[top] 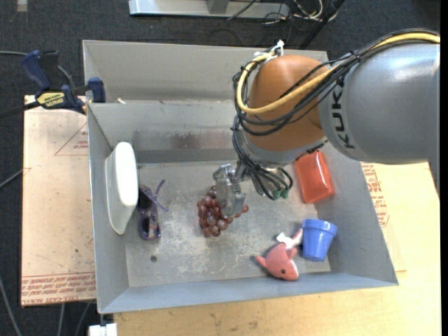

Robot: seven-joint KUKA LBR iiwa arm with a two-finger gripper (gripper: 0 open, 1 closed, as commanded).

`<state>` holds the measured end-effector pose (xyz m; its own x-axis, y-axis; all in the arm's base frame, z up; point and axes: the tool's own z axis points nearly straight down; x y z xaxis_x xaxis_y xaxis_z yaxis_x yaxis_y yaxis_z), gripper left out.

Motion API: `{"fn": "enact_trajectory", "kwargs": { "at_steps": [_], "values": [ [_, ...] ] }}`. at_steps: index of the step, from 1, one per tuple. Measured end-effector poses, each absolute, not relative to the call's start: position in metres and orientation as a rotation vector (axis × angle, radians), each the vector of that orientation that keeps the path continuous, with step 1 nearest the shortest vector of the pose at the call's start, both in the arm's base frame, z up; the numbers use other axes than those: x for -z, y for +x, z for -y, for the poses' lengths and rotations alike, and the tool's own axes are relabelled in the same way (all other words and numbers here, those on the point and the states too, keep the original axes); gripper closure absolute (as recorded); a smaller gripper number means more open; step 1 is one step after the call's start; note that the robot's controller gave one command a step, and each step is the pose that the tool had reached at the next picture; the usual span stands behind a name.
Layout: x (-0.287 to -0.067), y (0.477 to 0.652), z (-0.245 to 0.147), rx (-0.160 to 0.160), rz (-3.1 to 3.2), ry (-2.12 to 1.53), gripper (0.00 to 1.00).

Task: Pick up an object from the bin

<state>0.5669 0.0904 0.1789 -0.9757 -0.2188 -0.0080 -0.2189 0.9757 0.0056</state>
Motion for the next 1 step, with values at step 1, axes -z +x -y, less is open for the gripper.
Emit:
{"fn": "enact_trajectory", "kwargs": {
  "at_steps": [1],
  "values": [
    [-0.3403,0.5733,-0.0966,-0.010,-3.072,-0.569,1.00]
  ]
}}
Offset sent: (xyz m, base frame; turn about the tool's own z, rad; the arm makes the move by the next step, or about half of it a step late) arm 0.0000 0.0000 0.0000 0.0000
